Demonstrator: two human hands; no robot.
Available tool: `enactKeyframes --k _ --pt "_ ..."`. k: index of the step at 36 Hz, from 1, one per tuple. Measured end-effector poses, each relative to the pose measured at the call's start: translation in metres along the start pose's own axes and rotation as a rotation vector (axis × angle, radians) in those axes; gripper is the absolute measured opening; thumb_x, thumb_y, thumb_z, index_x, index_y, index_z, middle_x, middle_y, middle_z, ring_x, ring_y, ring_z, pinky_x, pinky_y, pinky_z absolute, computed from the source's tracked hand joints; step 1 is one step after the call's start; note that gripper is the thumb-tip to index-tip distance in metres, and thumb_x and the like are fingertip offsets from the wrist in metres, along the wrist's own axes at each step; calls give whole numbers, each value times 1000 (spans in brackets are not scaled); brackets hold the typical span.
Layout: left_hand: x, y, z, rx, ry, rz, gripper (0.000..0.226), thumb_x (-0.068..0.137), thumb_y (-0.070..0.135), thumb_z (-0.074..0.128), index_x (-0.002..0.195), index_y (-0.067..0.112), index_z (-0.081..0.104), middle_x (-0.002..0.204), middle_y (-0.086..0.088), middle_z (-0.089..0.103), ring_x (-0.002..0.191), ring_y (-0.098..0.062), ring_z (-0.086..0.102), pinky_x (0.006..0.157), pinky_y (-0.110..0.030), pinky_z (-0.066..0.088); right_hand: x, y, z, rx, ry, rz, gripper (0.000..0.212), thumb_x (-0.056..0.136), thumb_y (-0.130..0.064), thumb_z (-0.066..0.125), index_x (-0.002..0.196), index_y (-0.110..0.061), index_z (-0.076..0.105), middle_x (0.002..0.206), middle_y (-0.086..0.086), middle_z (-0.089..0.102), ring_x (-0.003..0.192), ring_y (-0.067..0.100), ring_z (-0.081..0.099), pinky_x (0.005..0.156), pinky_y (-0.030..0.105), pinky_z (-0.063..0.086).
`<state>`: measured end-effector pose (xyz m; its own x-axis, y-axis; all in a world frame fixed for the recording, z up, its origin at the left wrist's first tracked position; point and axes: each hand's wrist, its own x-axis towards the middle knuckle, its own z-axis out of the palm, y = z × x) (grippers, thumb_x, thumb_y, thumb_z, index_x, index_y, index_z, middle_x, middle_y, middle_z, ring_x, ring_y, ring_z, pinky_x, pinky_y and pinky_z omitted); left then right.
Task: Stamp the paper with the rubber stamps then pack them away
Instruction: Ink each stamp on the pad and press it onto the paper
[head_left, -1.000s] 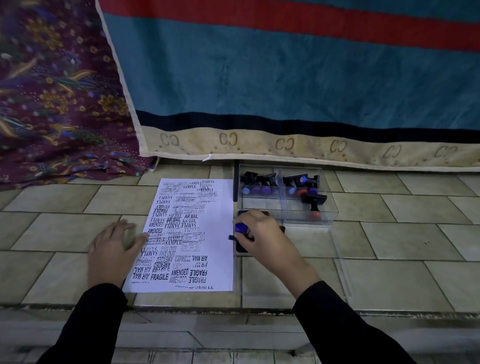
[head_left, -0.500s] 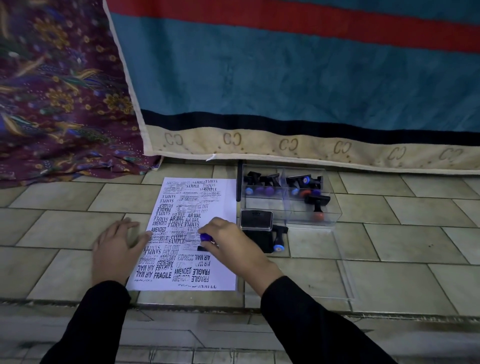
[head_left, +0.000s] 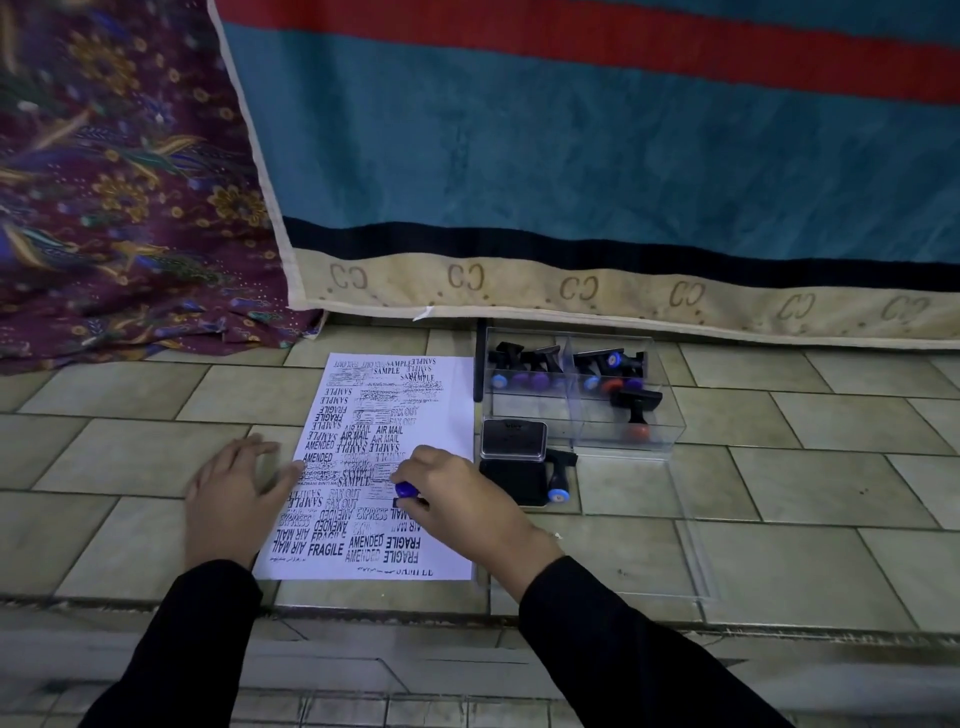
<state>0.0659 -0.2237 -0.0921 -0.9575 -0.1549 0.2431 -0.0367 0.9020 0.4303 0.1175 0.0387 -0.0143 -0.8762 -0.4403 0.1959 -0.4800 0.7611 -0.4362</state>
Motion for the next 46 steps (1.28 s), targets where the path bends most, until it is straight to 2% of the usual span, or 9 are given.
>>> enactKeyframes --k 5,9,11,14,17,27,31,37,46 --pt "0 0 -2 -12 -13 0 55 80 62 52 116 21 63 135 -4 56 126 -29 48 109 -46 31 2 4 0 57 41 42 23 94 -15 51 115 -8 58 108 10 56 95 27 57 81 38 50" --pt "0 0 -2 -11 -15 -13 57 79 64 50 116 22 63 136 -3 55 127 -29 47 108 -45 30 1 13 -13 174 187 104 25 92 -12 57 115 -6 60 105 10 60 85 21 61 82 32 52" --pt "0 0 -2 -4 -18 -12 55 81 62 53 116 22 63 136 -3 56 127 -29 47 108 -46 31 -3 21 -23 200 278 147 24 89 -10 60 112 -5 62 101 10 61 77 15 59 79 26 51" --pt "1 -1 -1 10 -20 -8 45 86 53 63 117 21 63 136 -4 55 126 -30 46 108 -47 30 -11 34 -37 198 377 205 21 85 -8 63 105 -7 65 98 4 61 63 -1 49 68 6 42" --pt "1 0 -1 16 -18 -14 41 87 48 67 117 21 63 137 -4 55 126 -30 47 108 -46 31 -22 44 -43 194 417 228 18 81 -6 64 99 -8 67 91 -1 58 59 -8 48 64 0 37" --pt "0 3 -3 16 -15 -15 39 86 46 69 116 20 63 136 -6 56 126 -31 48 108 -48 33 -43 54 -35 117 364 238 20 80 -11 65 100 -12 67 88 -9 55 68 -8 44 67 1 35" --pt "0 6 -4 6 2 -7 38 85 42 72 113 17 66 133 -9 58 123 -32 51 107 -48 35 -45 56 -31 97 331 226 21 82 -12 64 102 -12 66 95 -2 60 75 1 49 69 16 46" --pt "-1 9 -6 14 -16 -11 39 86 41 70 115 14 65 134 -11 57 124 -34 50 108 -48 35 -49 55 -27 127 345 196 14 77 -7 65 91 -7 67 89 -1 59 72 5 52 65 22 49" --pt "-2 10 -6 1 -12 -6 39 86 39 71 114 12 65 132 -11 58 123 -33 51 107 -50 36 -44 54 -26 141 374 234 11 77 -6 65 87 -9 65 85 -6 56 67 0 48 62 14 43"
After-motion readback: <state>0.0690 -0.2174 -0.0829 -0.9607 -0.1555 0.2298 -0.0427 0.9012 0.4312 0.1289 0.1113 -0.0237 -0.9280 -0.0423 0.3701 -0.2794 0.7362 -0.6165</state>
